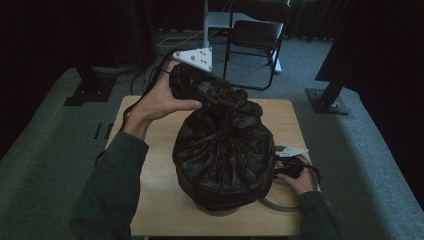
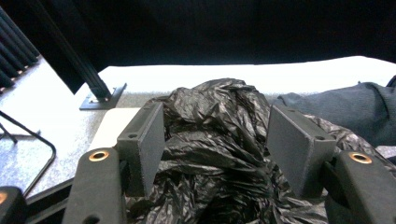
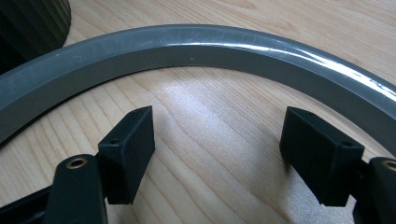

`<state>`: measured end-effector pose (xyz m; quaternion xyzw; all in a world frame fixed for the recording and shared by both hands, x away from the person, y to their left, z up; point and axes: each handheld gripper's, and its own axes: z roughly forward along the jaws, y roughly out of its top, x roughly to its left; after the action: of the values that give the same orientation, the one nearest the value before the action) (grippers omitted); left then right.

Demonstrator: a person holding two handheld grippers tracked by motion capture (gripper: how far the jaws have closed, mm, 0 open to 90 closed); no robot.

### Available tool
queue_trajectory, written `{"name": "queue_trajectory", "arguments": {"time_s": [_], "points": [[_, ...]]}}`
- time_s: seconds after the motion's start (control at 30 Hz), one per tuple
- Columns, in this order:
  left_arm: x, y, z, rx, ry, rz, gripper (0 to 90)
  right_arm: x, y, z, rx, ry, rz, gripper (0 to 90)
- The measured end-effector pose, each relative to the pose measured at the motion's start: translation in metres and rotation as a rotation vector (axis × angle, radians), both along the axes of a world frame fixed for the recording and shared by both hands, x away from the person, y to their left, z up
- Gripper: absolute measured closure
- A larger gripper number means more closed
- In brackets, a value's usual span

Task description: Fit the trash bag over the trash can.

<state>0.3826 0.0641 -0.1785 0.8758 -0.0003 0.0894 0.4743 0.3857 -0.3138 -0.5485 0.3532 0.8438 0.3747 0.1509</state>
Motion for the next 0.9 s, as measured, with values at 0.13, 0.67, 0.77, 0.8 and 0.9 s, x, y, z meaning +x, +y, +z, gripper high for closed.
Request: {"name": "queue_trajectory", "arguments": {"time_s": [0.13, 0.67, 0.77, 0.8, 0.9], "points": [[0.003, -0.005, -0.002, 0.005, 0.007, 0.003, 37.9, 0.0, 0.0, 0.0, 0.0, 0.0, 0.0, 25.7], [0.012, -0.008, -0.006, 0.026, -0.012, 0.091, 38.1, 0.0, 0.0, 0.0, -0.001, 0.0, 0.001, 25.6], [0.012, -0.01, -0.008, 0.046, -0.024, 0.111, 38.1, 0.0, 0.0, 0.0, -0.001, 0.0, 0.0, 25.7], [0.012, -0.012, -0.009, 0.052, -0.022, 0.114, 38.1, 0.0, 0.0, 0.0, -0.002, 0.0, 0.001, 25.7], [0.013, -0.015, -0.013, 0.079, -0.021, 0.114, 38.1, 0.0, 0.0, 0.0, -0.002, 0.0, 0.001, 25.7]]}}
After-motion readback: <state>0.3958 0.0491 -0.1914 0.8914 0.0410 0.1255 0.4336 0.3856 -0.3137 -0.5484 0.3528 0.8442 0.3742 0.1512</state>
